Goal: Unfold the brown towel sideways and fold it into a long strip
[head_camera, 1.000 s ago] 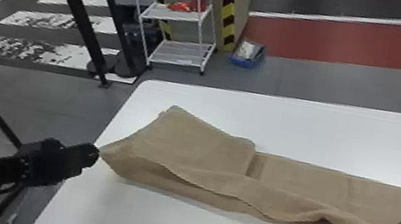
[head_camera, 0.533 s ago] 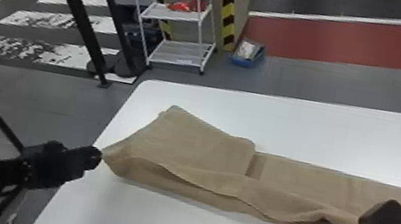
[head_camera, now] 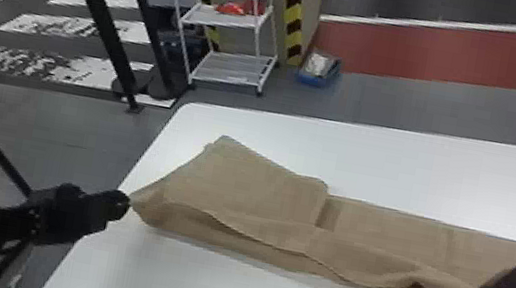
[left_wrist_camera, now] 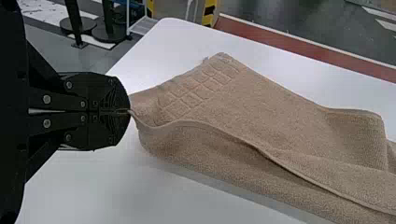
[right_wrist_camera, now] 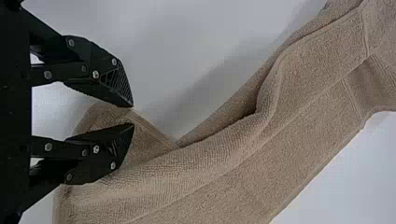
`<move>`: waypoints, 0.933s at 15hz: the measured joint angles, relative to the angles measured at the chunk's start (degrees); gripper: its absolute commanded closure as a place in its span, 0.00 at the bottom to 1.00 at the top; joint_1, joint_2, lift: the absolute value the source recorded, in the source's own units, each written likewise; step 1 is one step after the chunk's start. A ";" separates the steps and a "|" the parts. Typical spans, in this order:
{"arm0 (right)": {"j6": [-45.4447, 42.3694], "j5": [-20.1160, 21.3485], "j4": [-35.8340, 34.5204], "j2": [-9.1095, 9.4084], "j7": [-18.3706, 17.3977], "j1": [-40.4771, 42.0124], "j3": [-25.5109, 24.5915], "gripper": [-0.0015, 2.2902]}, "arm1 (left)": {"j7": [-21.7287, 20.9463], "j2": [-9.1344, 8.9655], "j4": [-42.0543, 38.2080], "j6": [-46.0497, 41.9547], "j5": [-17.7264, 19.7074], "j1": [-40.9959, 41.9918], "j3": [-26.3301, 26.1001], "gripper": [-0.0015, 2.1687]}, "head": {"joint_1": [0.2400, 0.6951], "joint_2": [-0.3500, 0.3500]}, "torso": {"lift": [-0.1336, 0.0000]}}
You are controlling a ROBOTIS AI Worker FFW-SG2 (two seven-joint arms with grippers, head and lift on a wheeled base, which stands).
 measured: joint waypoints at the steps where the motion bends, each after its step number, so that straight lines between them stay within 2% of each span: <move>1: 0.05 0.55 0.00 -0.27 0.03 0.04 -0.28 0.47 | -0.04 -0.02 0.02 -0.05 0.00 -0.04 0.00 0.83 | 1.00 1.00 | 0.06; 2: 0.07 0.97 0.00 -0.59 0.12 0.07 -0.57 0.57 | -0.08 -0.01 0.03 -0.07 0.00 -0.05 0.00 0.83 | 1.00 1.00 | 0.06; 5: -0.35 1.77 -0.47 -2.05 1.18 0.77 -2.75 0.58 | -0.27 0.12 0.03 -0.07 0.15 -0.10 0.14 0.83 | 1.00 1.00 | 0.06; 8: -10.03 0.94 -3.92 -4.97 6.87 4.01 -9.51 0.58 | -1.16 0.61 -0.04 -0.07 0.27 -0.18 1.07 0.83 | 1.00 1.00 | 0.06; 9: -15.36 0.01 -5.71 -6.02 8.86 5.71 -12.42 0.58 | -1.86 0.90 -0.06 0.06 0.05 -0.12 1.45 0.83 | 1.00 1.00 | 0.06; 11: -24.97 -3.80 -9.31 -8.02 8.88 8.65 -17.97 0.58 | -3.30 1.29 -0.34 0.87 -0.66 -0.06 1.77 0.83 | 1.00 1.00 | 0.06; 14: -31.99 -10.04 -14.26 -9.35 8.88 11.89 -24.68 0.58 | -8.76 1.67 -1.25 2.49 -1.78 0.07 1.97 0.83 | 1.00 1.00 | 0.06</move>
